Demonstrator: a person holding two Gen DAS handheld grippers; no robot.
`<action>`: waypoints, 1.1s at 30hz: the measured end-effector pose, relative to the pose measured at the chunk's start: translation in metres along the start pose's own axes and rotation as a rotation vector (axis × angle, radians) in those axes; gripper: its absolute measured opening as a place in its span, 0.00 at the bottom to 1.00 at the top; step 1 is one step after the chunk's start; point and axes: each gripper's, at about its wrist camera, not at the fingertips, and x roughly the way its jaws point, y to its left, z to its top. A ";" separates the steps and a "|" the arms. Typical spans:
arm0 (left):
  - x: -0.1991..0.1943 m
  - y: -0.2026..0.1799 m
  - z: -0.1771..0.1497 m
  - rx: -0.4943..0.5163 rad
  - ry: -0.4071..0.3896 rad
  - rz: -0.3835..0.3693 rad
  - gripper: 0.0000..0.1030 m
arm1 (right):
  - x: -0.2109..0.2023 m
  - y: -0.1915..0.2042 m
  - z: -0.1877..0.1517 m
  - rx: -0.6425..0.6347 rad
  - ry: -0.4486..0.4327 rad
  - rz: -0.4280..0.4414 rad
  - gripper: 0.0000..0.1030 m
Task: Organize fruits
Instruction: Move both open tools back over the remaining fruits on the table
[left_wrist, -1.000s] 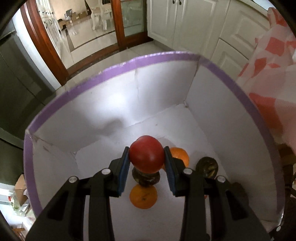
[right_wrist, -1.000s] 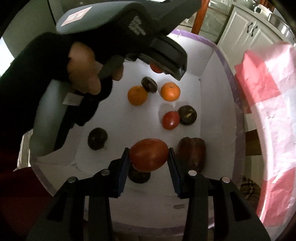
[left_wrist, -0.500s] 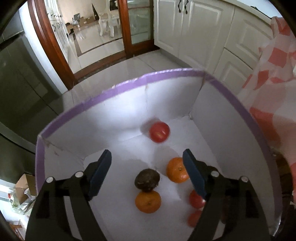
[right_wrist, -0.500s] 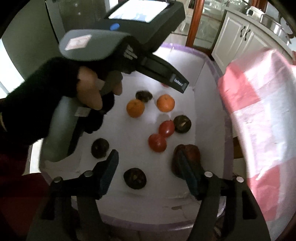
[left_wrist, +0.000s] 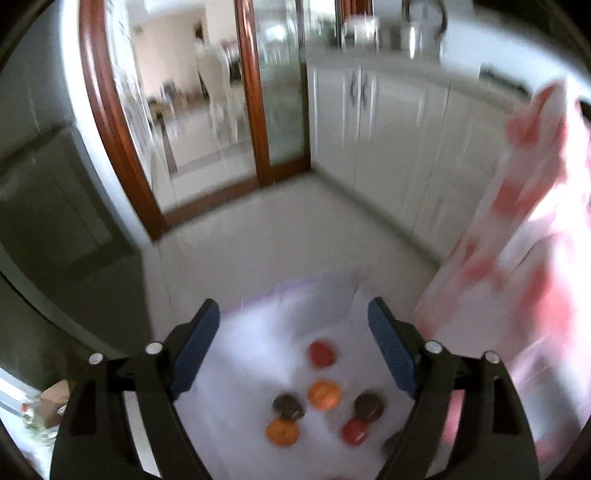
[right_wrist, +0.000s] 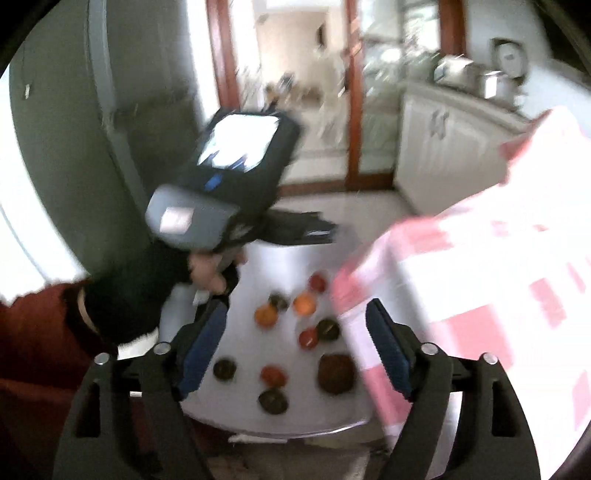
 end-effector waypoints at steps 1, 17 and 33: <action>-0.015 -0.008 0.008 -0.003 -0.051 -0.026 0.92 | -0.020 -0.013 0.003 0.027 -0.048 -0.031 0.77; -0.121 -0.371 0.036 0.336 -0.042 -0.709 0.98 | -0.222 -0.251 -0.110 0.596 -0.303 -0.607 0.84; -0.018 -0.550 0.063 0.021 0.125 -0.705 0.98 | -0.249 -0.413 -0.154 0.746 -0.174 -0.829 0.84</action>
